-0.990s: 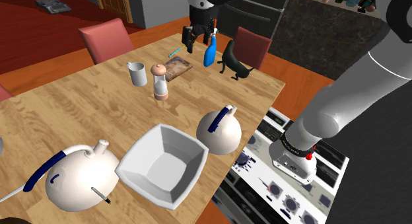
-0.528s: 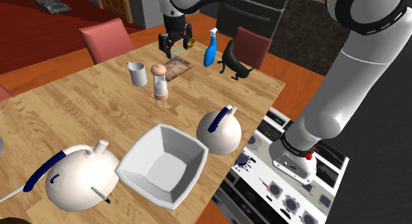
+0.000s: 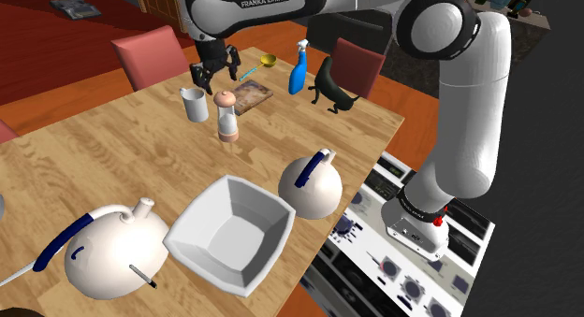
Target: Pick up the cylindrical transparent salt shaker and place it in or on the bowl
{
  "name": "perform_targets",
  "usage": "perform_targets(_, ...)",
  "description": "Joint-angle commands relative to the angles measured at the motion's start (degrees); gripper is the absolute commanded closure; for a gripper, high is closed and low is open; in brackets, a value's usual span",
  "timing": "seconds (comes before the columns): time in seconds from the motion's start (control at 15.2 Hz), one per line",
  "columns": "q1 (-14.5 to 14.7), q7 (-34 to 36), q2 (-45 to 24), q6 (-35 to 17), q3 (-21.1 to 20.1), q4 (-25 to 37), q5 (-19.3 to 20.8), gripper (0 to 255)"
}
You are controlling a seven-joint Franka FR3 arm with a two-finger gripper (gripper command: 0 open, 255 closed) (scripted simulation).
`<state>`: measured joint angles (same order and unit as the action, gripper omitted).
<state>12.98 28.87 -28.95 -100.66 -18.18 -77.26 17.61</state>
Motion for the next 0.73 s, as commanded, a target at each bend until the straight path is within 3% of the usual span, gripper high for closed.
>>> perform_targets(0.0, 0.8, 0.5, -2.3, 0.0, 0.2, 1.9, 0.7, 0)
perform_targets(0.66, 0.0, 1.0, -2.6, -4.7, 0.5, -2.6, 1.1, 0)
